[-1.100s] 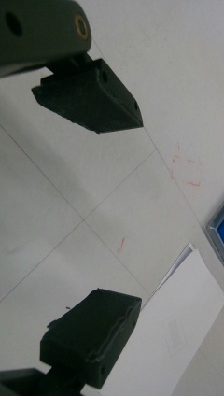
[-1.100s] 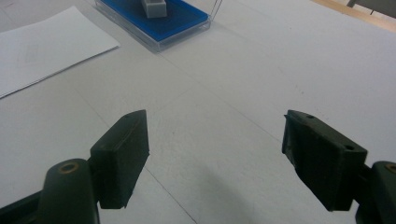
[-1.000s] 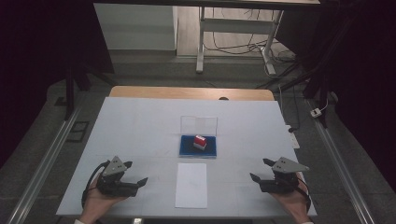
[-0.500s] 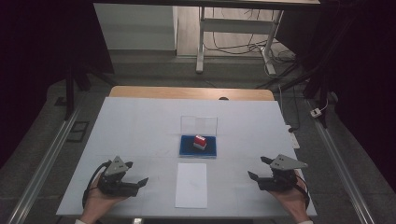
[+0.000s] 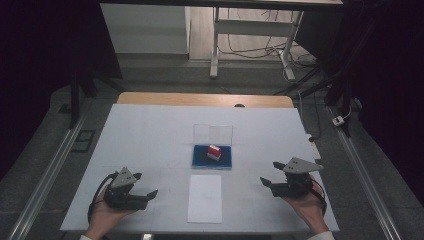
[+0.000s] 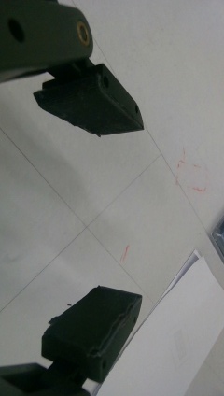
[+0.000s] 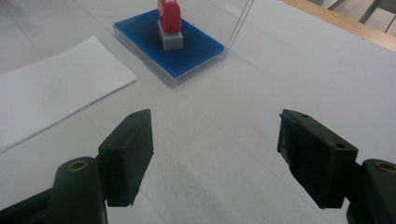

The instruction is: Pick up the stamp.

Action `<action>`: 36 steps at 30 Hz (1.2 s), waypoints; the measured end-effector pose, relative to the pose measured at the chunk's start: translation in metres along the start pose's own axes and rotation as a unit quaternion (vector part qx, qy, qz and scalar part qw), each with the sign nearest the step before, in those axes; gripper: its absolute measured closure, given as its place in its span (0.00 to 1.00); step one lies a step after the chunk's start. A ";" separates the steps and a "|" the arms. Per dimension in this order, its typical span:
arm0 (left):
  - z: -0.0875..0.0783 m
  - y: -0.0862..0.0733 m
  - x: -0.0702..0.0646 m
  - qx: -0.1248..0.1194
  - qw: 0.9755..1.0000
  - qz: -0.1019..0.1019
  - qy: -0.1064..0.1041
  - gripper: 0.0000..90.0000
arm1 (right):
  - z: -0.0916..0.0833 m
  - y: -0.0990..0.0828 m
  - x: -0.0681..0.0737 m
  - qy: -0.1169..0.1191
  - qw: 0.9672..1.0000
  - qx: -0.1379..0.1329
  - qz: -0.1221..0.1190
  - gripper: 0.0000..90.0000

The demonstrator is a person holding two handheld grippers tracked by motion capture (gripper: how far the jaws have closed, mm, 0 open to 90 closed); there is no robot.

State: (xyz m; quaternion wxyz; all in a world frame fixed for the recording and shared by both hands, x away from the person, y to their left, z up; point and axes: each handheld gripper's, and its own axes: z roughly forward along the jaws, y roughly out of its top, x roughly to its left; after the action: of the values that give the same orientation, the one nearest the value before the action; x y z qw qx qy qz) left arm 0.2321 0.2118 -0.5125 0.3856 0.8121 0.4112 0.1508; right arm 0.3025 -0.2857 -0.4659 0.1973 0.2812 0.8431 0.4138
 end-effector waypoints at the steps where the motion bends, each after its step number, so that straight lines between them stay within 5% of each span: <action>1: 0.000 0.000 0.000 0.000 1.000 0.000 0.000 0.18 | 0.001 0.003 -0.001 0.002 1.000 0.000 -0.001 0.30; 21: 0.002 0.000 -0.001 0.002 1.000 0.001 0.002 0.18 | 0.028 0.047 -0.001 0.025 1.000 0.010 -0.005 0.31; 36: 0.003 -0.001 -0.001 0.006 1.000 0.005 0.005 0.19 | 0.049 0.058 0.001 0.034 0.999 0.030 -0.009 0.31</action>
State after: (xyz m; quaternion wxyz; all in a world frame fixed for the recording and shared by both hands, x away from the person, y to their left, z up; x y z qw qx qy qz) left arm 0.2331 0.2099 -0.5150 0.3776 0.8158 0.4100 0.1541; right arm 0.3476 -0.2267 -0.4475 0.1639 0.2653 0.8637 0.3961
